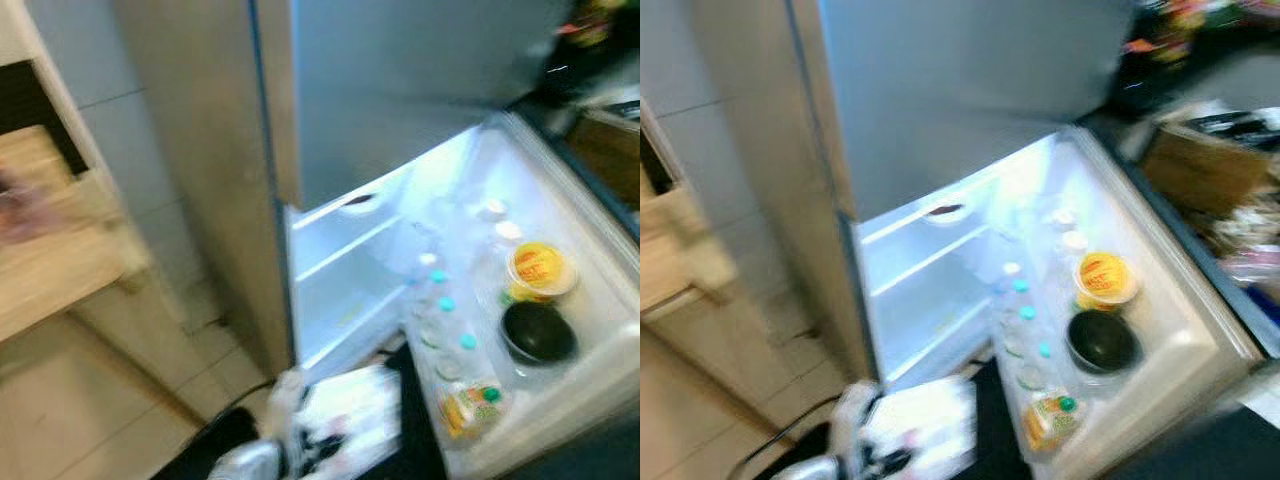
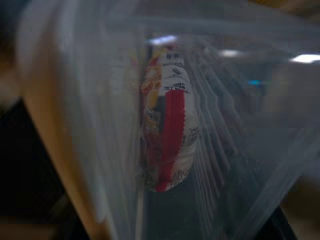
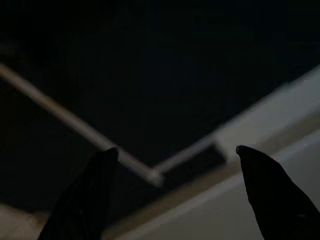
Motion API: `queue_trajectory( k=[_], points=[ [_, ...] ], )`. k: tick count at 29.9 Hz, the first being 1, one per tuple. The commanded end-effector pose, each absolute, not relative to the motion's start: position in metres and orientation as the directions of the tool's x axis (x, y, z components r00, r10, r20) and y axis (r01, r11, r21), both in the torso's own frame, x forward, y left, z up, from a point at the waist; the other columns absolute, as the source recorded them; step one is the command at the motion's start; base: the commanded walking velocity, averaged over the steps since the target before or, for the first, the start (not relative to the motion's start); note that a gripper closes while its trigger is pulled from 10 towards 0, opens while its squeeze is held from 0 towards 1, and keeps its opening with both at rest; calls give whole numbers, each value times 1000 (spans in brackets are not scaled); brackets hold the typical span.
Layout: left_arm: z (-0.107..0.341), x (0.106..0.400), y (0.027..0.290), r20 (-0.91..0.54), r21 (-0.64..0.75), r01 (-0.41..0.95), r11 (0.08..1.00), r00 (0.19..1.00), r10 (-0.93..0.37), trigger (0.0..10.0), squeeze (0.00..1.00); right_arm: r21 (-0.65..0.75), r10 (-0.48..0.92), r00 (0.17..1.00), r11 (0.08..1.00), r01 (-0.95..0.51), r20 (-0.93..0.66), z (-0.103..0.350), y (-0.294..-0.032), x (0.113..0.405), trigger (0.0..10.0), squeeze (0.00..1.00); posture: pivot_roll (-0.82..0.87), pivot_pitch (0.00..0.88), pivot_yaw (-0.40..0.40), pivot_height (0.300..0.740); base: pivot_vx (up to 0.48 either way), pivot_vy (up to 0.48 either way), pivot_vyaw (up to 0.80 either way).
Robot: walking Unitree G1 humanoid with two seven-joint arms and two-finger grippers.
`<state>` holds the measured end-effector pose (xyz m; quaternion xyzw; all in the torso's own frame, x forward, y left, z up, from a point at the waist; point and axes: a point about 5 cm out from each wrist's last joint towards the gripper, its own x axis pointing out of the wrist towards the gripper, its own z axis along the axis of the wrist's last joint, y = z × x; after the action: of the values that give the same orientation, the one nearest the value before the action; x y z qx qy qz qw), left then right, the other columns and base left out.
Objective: Restocking fridge
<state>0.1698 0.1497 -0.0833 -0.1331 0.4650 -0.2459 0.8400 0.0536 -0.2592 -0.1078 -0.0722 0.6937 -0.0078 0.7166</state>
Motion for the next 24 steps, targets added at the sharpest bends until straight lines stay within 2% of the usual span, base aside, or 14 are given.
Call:
queue_trajectory(
  k=[1, 8, 18, 24],
  points=[
    [-81, 175, 148, -718, -433, 305, 848, 452, -530, 10000, 0, -122, -118, 48, 989, -89, -992, -107, -260, 57, 10000, 0, -119, 45, 24, 740, 0, 0, -769],
    [-94, 148, 159, -794, -382, 292, 877, 383, -473, 10000, 0, -135, -131, 44, 986, -98, -990, -107, -263, 56, 10000, 0, -120, 43, 20, 740, 0, 0, -769],
    [-96, 144, 159, -816, -327, 294, 898, 392, -425, 10000, 0, -147, -142, 48, 982, -115, -989, -106, -266, 55, 10000, 0, -113, 43, 16, 740, 0, 0, -769],
    [-97, 146, 159, -831, -288, 296, 911, 396, -391, 10000, 0, -151, -143, 83, 983, -106, -986, -104, -270, 58, 10000, 0, -118, 50, 26, 740, 0, 0, -769]
  ],
)
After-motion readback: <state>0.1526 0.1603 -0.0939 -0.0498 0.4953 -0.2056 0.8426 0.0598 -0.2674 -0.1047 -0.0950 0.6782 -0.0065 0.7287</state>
